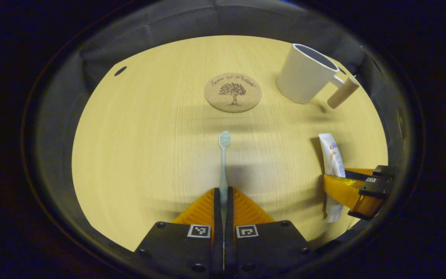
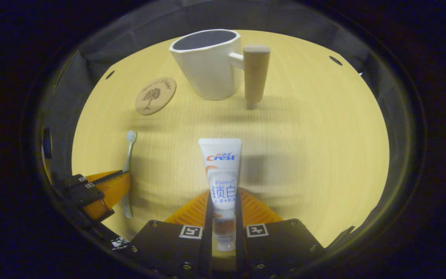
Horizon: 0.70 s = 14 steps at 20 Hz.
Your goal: Put the toothbrush and toothpaste on the desktop into the cup, then pick up the cup and place it on the coaster on the desktop.
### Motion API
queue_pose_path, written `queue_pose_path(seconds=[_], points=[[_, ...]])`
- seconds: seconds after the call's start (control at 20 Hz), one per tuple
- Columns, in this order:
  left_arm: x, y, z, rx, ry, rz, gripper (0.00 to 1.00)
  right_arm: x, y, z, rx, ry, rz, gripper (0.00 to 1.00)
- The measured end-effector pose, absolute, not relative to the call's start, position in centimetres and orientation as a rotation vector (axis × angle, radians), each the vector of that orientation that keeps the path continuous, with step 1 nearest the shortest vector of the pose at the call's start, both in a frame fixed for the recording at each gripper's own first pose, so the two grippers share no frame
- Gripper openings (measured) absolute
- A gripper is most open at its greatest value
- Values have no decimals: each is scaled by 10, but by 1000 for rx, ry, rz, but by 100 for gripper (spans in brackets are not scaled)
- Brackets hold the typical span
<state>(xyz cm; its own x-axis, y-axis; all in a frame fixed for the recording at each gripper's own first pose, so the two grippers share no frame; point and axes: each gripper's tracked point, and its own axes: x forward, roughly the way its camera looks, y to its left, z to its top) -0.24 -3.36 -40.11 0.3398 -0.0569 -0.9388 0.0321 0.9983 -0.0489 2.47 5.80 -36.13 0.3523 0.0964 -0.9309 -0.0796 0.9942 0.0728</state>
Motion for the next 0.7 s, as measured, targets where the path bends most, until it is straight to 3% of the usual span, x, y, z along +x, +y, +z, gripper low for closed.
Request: queue_pose_path(seconds=[0.05,0.4,0.7], points=[[-1,-37,-402,-18,1214,-66,10,21,55,-360,47,1208,113,16],[1,-41,-405,1,1181,-80,10,24,57,-354,181,1178,134,16],[-1,-40,-403,7,1172,-81,10,39,50,-296,230,1046,165,16]])
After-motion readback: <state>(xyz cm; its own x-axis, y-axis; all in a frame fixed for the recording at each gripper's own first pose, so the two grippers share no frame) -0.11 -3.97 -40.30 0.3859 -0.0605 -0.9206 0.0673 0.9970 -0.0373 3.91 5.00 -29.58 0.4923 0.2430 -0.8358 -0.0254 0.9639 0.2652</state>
